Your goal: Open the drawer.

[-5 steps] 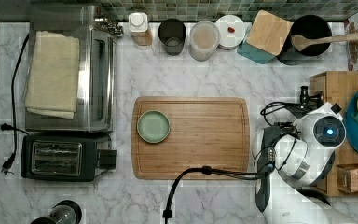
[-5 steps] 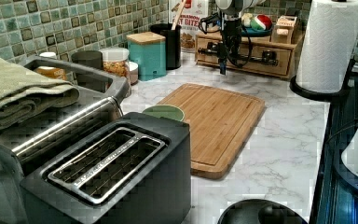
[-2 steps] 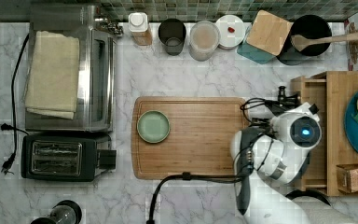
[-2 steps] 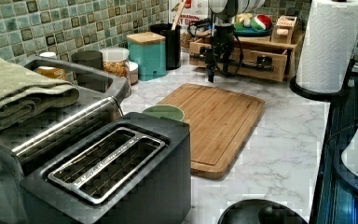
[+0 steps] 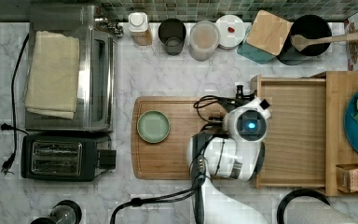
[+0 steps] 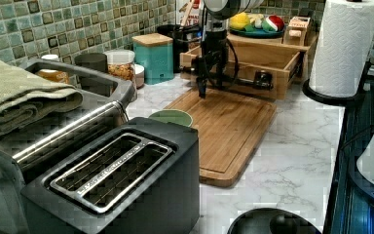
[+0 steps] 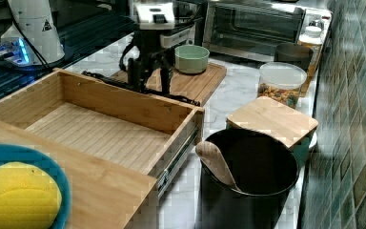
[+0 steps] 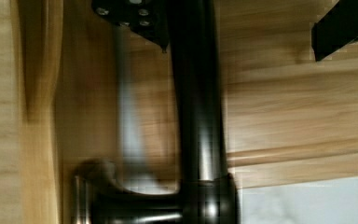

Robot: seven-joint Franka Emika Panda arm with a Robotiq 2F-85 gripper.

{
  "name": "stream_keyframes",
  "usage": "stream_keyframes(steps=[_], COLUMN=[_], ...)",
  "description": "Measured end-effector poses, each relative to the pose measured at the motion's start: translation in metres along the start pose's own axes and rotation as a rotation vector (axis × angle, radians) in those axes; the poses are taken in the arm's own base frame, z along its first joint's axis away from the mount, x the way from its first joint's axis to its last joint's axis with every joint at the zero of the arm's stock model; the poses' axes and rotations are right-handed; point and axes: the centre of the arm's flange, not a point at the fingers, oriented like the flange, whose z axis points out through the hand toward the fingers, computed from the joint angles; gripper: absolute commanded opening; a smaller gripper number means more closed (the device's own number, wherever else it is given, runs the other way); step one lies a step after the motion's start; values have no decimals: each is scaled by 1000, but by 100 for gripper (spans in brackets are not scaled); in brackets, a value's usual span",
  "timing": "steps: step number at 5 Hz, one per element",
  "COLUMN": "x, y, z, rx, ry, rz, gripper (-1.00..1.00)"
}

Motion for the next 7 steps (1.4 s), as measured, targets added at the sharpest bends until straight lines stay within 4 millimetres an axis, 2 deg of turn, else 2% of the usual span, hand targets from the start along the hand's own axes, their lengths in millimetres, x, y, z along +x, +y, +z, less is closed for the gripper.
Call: stream_keyframes(steps=[7], x=[-3], y=[1], z=[-3], rx=[11], ry=[37], rz=[69], gripper=[100])
